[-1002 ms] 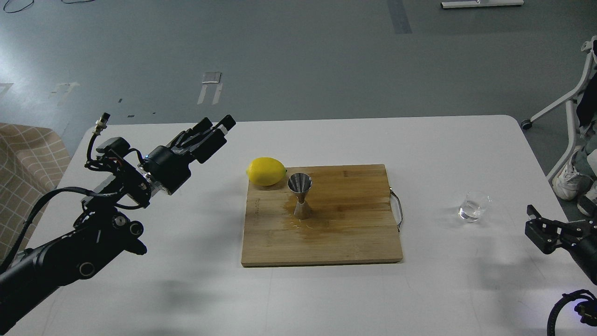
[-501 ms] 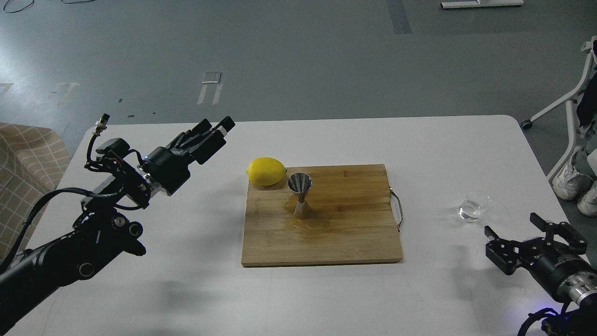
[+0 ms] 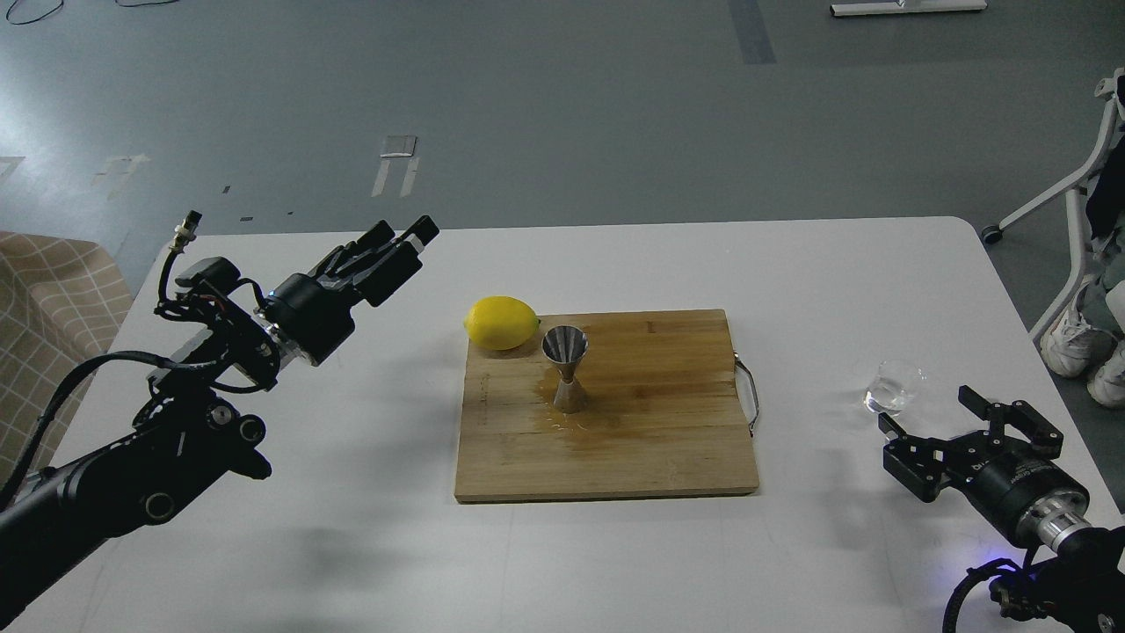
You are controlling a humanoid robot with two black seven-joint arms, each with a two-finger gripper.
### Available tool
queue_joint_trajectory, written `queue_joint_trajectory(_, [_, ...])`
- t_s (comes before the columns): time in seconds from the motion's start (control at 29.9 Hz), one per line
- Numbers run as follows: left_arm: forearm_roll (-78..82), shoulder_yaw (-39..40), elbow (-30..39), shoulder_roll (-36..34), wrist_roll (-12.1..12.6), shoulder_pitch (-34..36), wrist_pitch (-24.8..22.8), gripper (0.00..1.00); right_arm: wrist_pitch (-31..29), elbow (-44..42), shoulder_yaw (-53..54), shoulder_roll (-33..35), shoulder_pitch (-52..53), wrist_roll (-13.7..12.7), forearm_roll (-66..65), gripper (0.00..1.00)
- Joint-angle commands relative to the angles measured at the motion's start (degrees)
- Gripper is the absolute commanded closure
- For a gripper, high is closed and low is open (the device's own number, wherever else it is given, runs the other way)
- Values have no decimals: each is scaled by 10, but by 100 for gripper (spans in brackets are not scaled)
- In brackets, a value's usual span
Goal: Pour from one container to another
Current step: 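Lower the right gripper to the clear glass cup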
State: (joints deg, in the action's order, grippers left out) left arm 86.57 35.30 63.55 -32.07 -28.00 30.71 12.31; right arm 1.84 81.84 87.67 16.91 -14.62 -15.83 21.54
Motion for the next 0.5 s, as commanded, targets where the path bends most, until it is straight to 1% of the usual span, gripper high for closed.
queue_joint_trajectory(0.0, [0,0,0,1,0,0,0,2,0,-10,0,-2,13,1,0,0])
queue_joint_trajectory(0.47, [0,0,0,1,0,1,1,2,0,-55,-1,-7,54,2,-13,0])
